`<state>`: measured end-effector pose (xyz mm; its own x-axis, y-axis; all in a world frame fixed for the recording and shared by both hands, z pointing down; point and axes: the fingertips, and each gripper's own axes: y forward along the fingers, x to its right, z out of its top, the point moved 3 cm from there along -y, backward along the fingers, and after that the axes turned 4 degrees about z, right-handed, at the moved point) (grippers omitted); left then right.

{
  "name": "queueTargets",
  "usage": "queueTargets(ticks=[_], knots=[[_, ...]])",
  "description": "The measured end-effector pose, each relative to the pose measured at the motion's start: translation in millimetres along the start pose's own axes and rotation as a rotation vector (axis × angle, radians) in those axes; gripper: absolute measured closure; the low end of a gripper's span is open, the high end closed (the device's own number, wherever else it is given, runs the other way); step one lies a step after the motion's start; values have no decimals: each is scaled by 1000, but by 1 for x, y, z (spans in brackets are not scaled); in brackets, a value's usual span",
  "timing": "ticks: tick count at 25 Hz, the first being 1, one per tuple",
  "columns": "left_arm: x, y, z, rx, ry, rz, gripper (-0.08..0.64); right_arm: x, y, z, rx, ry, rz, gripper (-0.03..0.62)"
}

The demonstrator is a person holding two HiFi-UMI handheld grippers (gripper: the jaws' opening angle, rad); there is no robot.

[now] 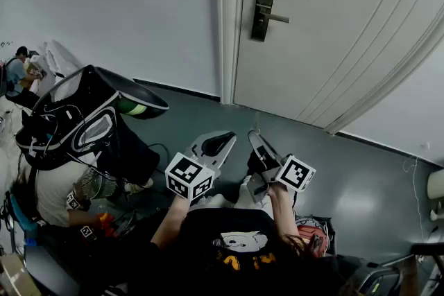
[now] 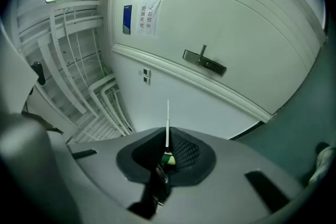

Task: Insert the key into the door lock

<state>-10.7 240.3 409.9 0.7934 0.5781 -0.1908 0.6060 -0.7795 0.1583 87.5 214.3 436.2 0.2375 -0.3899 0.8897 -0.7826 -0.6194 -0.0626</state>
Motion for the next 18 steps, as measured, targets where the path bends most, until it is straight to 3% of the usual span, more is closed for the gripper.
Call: queueTargets(ticks=[3, 18], knots=[[-28, 29, 13, 8, 0, 1, 540, 10, 31, 28, 0, -11, 15, 572], [-64, 56, 23, -16, -46, -4, 540, 19, 64, 51, -17, 29, -43, 572]])
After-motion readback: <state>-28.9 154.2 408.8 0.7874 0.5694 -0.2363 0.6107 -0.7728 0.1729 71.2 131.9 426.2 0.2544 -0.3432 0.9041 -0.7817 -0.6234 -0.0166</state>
